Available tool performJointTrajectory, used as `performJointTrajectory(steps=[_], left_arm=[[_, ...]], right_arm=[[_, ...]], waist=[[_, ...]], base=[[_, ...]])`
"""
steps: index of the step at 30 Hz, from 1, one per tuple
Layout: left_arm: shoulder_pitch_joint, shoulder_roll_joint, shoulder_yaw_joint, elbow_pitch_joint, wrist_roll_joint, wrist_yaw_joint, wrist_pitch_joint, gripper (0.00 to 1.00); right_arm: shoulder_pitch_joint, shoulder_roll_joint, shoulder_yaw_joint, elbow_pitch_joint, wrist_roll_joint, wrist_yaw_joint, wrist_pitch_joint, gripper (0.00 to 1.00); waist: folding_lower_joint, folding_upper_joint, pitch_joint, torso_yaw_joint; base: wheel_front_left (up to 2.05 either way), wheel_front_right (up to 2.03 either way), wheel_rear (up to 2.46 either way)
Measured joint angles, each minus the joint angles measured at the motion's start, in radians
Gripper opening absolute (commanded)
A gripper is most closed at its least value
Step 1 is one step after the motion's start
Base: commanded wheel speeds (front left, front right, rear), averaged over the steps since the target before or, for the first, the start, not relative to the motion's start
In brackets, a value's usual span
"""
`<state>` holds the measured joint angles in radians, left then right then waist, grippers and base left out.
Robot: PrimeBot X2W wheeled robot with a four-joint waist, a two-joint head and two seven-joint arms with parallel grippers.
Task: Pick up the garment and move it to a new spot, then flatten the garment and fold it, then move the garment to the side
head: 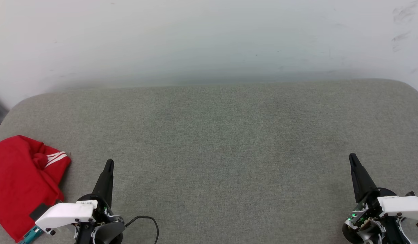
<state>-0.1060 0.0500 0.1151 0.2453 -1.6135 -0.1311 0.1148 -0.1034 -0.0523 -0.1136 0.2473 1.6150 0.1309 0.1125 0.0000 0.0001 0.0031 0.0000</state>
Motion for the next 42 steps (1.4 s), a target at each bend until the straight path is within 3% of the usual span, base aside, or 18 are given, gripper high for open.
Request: performJointTrajectory(steps=[42], left_arm=[[0.0,0.0,0.0,0.0,0.0,0.0,0.0,0.0]], right_arm=[[0.0,0.0,0.0,0.0,0.0,0.0,0.0,0.0]], waist=[[0.0,0.0,0.0,0.0]], base=[[0.0,0.0,0.0]])
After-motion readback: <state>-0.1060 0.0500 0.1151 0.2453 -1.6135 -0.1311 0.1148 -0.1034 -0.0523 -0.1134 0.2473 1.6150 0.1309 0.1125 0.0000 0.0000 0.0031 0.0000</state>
